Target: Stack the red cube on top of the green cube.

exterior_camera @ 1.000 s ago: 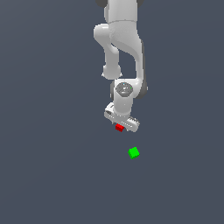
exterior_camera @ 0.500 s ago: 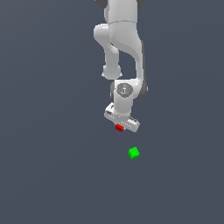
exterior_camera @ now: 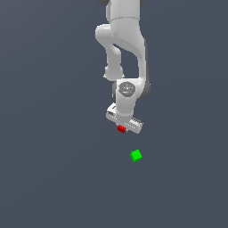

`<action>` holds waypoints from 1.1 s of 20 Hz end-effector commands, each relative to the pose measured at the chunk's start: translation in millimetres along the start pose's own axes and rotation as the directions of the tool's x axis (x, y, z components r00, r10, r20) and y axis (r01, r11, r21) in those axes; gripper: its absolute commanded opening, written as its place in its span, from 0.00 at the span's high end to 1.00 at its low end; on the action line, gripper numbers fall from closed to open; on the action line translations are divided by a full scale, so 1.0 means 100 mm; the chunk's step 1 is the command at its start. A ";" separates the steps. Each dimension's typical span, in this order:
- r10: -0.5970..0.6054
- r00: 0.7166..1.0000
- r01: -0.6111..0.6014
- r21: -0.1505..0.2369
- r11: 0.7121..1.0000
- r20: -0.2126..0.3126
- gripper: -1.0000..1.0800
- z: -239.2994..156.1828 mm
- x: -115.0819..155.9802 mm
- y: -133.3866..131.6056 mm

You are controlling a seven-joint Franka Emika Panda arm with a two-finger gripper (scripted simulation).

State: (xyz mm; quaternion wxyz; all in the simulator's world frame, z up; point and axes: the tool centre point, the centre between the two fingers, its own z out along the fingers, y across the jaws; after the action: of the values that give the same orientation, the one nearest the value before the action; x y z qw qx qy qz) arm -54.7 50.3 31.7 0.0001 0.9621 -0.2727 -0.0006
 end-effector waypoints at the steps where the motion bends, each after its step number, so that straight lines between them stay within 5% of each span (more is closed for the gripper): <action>1: 0.000 1.000 0.000 0.001 1.000 -0.001 1.00 -0.10 0.00 0.00; 12: 0.001 1.000 -0.001 0.001 1.000 -0.001 1.00 -0.74 0.00 0.01; 22: 0.001 1.000 -0.001 0.001 1.000 -0.002 1.00 -0.84 0.01 -0.01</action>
State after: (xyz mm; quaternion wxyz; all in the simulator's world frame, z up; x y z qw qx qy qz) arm -53.8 50.0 115.3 -0.0001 0.9620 -0.2732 0.0002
